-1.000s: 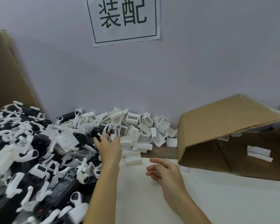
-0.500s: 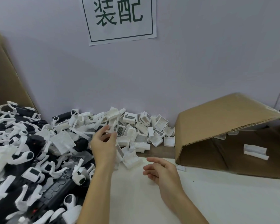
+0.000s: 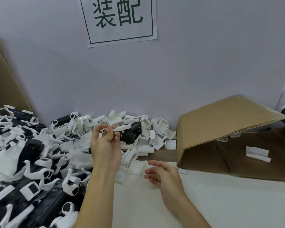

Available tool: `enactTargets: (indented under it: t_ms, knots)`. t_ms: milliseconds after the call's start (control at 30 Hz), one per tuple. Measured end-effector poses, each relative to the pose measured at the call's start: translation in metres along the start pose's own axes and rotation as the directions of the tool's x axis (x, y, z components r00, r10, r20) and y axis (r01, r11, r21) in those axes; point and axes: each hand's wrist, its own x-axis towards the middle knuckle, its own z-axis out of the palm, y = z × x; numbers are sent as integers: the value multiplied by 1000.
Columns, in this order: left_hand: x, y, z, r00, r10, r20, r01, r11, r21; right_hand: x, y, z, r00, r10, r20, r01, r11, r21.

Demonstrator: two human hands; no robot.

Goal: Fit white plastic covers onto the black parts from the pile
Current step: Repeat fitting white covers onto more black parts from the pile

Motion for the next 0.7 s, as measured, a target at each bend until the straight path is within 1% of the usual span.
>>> enactTargets:
  t_ms: [67,167,267,333,400,433,467,500,533,567,600,633,700]
  knots:
    - [-1,-2,3,998,-50,47,53,996,-70,-1,-1,-1,1000,6,5,-6,1000,19]
    - [-6,-12,8,985,-138,108,144,988,-51,0,-2,-2,999,6,39,-8,998,56]
    - [-13,-26,11,959,-239,153,227,969,93,1,-4,-3,994,1,112,-22,983,181]
    - [-20,-35,11,918,-335,212,286,930,229,1,-6,-3,990,3,143,-42,962,270]
    - [-26,-40,10,868,-429,251,322,870,373,0,-10,-3,991,-5,133,-37,950,310]
    - [-27,-41,8,853,-454,257,314,841,440,1,-11,-4,994,-13,105,-22,946,322]
    - [-28,-40,6,854,-451,258,272,811,518,1,-11,-5,997,-31,70,8,948,317]
    - [-27,-38,5,868,-424,260,187,762,620,2,-11,-6,997,-62,43,48,958,282]
    - [-25,-36,4,885,-380,269,74,684,725,3,-10,-8,993,-113,22,106,973,204]
    - [-24,-34,3,896,-339,287,-33,594,804,3,-9,-9,983,-185,4,184,979,87]
    - [-23,-33,3,898,-317,304,-108,513,852,3,-7,-11,961,-275,-5,275,961,-45]
    - [-23,-33,4,889,-330,316,-144,455,879,3,-6,-12,931,-364,11,361,919,-157]
    - [-25,-33,8,832,-450,326,-147,388,910,2,-2,-13,879,-467,98,473,825,-309]
